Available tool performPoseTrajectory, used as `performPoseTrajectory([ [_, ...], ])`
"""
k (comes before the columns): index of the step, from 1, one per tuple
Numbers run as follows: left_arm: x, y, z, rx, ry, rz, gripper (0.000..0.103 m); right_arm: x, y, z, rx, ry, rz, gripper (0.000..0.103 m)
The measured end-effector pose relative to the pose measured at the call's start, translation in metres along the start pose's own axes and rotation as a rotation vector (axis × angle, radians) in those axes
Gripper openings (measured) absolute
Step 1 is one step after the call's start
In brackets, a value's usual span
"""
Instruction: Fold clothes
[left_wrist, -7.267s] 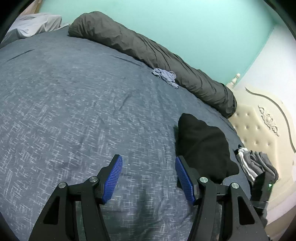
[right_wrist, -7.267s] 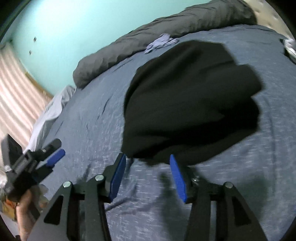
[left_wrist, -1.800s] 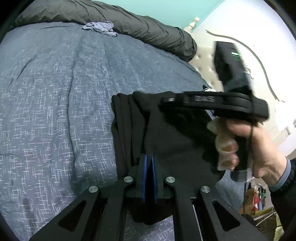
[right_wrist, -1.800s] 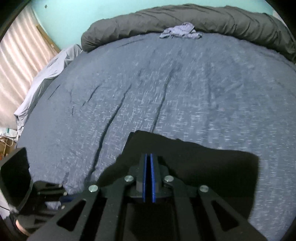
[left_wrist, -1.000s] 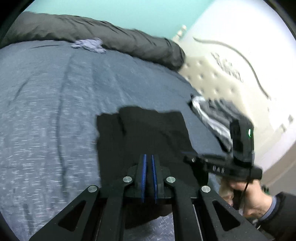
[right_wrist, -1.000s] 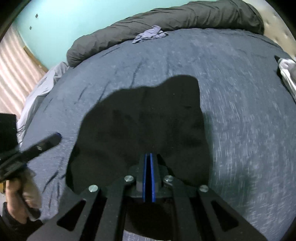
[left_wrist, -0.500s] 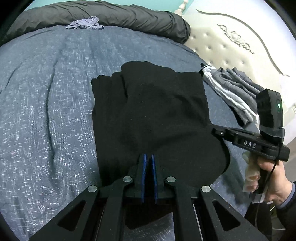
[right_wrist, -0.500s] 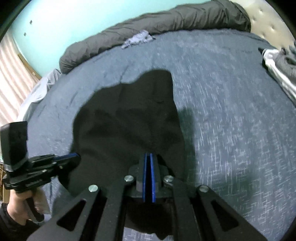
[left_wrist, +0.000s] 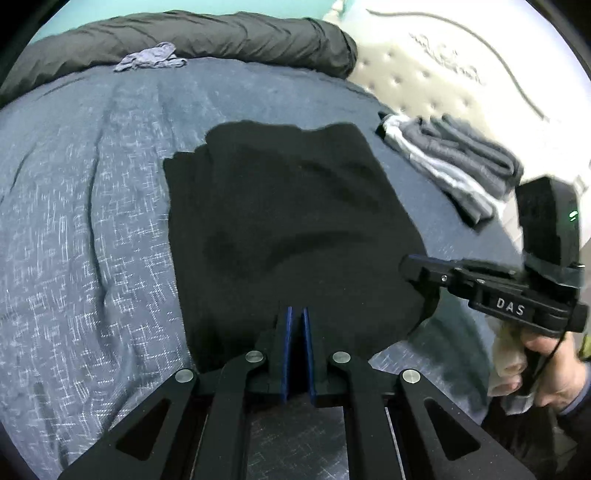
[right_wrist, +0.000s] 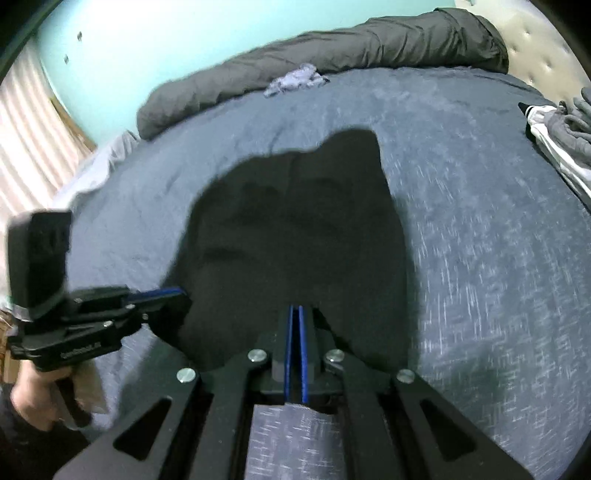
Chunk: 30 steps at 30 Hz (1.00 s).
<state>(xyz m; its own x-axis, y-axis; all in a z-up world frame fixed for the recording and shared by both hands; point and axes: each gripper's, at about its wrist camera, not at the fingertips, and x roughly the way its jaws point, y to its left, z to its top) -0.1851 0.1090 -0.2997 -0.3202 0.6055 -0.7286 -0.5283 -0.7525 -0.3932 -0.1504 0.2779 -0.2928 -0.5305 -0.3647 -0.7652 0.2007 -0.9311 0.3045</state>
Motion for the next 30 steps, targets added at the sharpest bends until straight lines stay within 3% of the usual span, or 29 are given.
performPoseTrajectory([
  [4,-0.02,0.016,-0.006,-0.01,-0.005,-0.001,0.008,-0.016,-0.008,0.004,0.065,-0.06,0.019,0.003],
  [7,-0.024,0.026,-0.016,-0.028,0.017,-0.009,0.019,-0.03,-0.012,0.006,0.067,-0.074,-0.011,0.004],
  [10,-0.022,0.026,-0.027,-0.004,0.045,0.0,0.032,-0.035,-0.021,-0.004,0.071,-0.031,-0.023,0.008],
  [12,-0.018,0.028,-0.033,0.0,0.068,0.011,0.042,-0.037,-0.024,-0.012,0.067,0.001,-0.026,0.024],
  [14,-0.014,0.033,-0.036,-0.002,0.083,0.029,0.046,-0.038,-0.025,-0.023,0.055,0.024,-0.041,0.042],
  [15,-0.012,0.034,-0.037,-0.004,0.088,0.029,0.046,-0.039,-0.025,-0.028,0.049,0.036,-0.048,0.043],
  [20,-0.003,0.032,-0.039,0.024,0.096,0.044,0.046,-0.027,-0.025,-0.039,-0.014,0.105,-0.137,0.044],
  [24,0.002,0.03,-0.039,0.039,0.096,0.055,0.044,-0.014,-0.024,-0.04,-0.037,0.126,-0.133,0.044],
  [26,0.005,0.028,-0.039,0.05,0.098,0.046,0.025,-0.007,-0.02,-0.041,-0.063,0.132,-0.128,0.043],
  [28,0.007,0.023,-0.039,0.086,0.093,0.074,0.016,-0.002,-0.019,-0.042,-0.073,0.144,-0.108,0.032],
  [30,0.007,0.019,-0.039,0.121,0.085,0.106,0.013,0.001,-0.018,-0.043,-0.085,0.149,-0.107,0.009],
])
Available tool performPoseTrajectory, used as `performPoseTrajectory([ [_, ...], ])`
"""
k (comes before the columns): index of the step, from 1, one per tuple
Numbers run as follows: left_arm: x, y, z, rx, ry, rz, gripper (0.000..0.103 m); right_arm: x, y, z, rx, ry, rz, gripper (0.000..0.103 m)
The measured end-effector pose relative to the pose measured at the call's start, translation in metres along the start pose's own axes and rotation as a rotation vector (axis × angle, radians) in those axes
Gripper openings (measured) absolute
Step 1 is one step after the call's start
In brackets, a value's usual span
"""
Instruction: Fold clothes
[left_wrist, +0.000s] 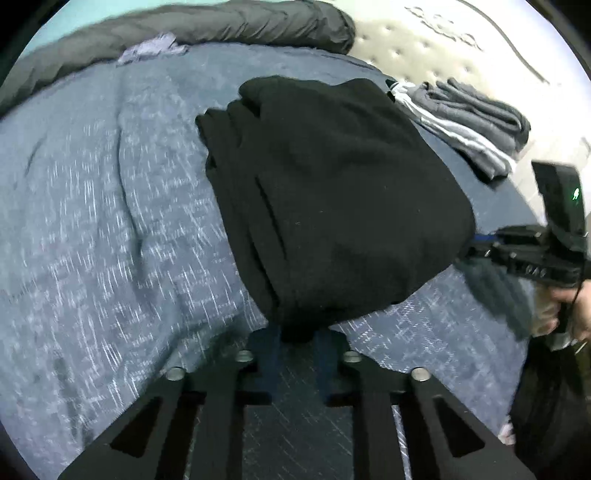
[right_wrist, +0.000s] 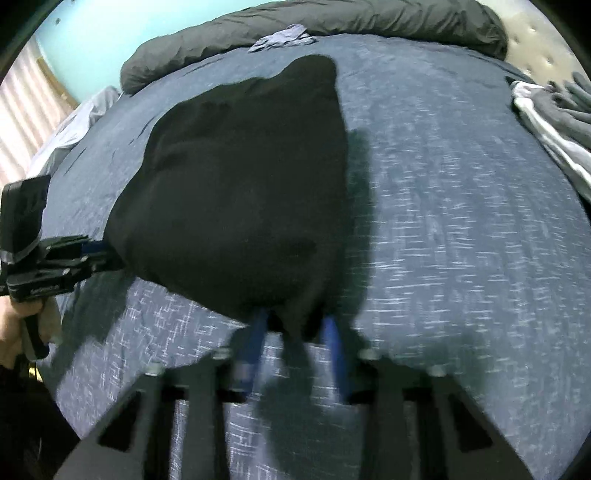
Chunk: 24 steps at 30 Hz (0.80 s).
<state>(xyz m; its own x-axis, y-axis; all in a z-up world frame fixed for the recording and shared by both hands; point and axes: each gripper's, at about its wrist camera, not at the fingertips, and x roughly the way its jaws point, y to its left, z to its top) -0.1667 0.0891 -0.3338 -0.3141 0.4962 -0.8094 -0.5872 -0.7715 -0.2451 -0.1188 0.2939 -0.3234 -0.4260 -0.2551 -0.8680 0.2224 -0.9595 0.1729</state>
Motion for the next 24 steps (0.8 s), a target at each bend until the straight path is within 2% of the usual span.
performPoseTrajectory([
  [7,-0.006,0.007,0.002,-0.014,-0.012,0.003,0.011,-0.025,-0.009,0.002,-0.047,-0.061,-0.024,0.003],
  [11,-0.005,0.004,0.0,-0.013,0.0,0.001,0.011,-0.027,-0.016,0.001,-0.026,-0.063,-0.018,0.003],
  [16,-0.011,0.009,-0.004,-0.071,0.032,-0.043,0.014,-0.016,-0.018,-0.003,0.019,-0.021,0.03,0.003],
  [20,-0.036,0.017,0.006,-0.12,-0.022,-0.06,0.015,-0.032,-0.029,0.0,0.075,-0.021,0.055,0.007],
  [24,-0.058,0.02,0.024,-0.164,-0.132,-0.084,0.015,-0.065,-0.031,0.016,0.098,-0.123,0.08,0.007],
])
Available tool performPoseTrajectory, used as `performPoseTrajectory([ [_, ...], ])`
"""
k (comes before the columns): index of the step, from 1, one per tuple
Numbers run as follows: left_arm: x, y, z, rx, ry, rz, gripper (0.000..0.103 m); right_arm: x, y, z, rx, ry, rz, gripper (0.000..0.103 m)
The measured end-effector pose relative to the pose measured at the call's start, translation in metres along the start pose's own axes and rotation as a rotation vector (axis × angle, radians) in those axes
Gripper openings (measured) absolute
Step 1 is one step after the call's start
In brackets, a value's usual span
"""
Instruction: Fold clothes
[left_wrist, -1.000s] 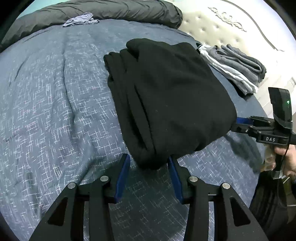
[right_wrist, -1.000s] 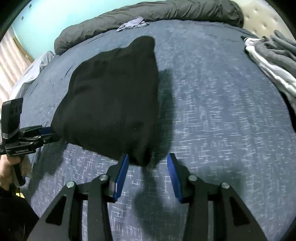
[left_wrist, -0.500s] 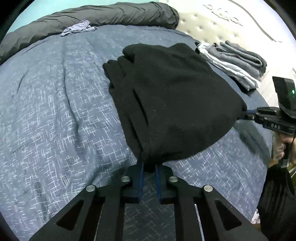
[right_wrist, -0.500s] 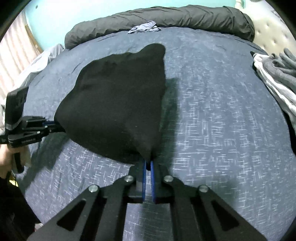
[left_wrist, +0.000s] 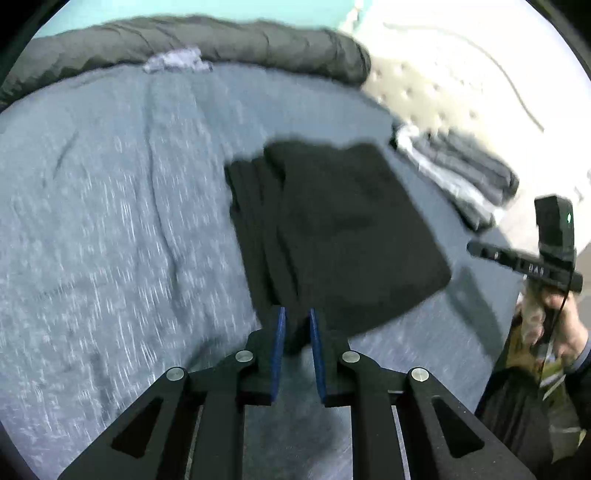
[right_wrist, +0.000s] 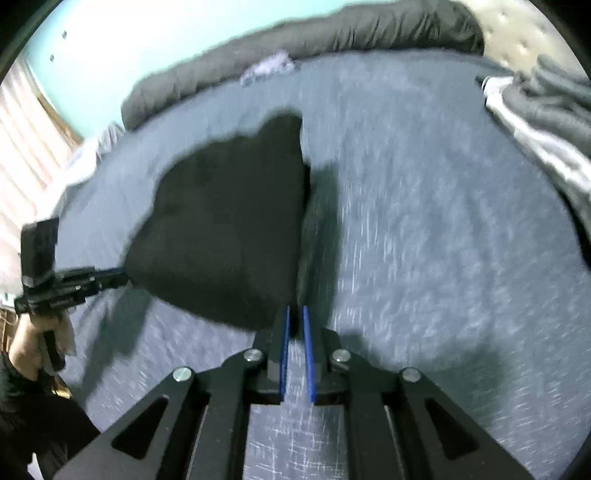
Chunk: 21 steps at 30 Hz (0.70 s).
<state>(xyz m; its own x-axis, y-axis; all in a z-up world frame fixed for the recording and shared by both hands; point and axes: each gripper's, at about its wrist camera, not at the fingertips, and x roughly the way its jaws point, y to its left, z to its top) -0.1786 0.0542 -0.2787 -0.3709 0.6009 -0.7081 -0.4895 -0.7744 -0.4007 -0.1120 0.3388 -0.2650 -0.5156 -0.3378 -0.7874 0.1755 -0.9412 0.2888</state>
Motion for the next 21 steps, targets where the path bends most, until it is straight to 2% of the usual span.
performPoseTrajectory([
  [3,0.005,-0.008,0.014,-0.019,-0.058,-0.049,0.015,-0.004,0.011,0.023,0.003,-0.052,0.056,0.007],
  [5,0.017,-0.018,0.02,0.0,-0.055,-0.033,0.015,0.007,0.023,0.032,-0.014,-0.047,0.074,0.007],
  [8,0.036,-0.025,0.017,0.025,-0.014,-0.011,0.015,0.037,0.041,0.04,-0.05,-0.009,0.076,0.007],
  [11,0.053,-0.019,0.008,0.015,0.053,0.032,0.015,0.067,0.039,0.042,-0.059,0.032,0.055,0.007],
  [13,0.059,-0.013,0.004,-0.008,0.077,0.02,0.015,0.075,0.035,0.044,-0.063,0.039,0.057,0.007],
  [17,0.048,-0.008,0.016,-0.036,0.027,0.011,0.015,0.076,0.032,0.048,-0.083,0.049,0.061,0.007],
  [21,0.047,-0.005,0.035,-0.064,-0.018,-0.01,0.015,0.069,0.035,0.07,-0.115,-0.003,0.026,0.007],
])
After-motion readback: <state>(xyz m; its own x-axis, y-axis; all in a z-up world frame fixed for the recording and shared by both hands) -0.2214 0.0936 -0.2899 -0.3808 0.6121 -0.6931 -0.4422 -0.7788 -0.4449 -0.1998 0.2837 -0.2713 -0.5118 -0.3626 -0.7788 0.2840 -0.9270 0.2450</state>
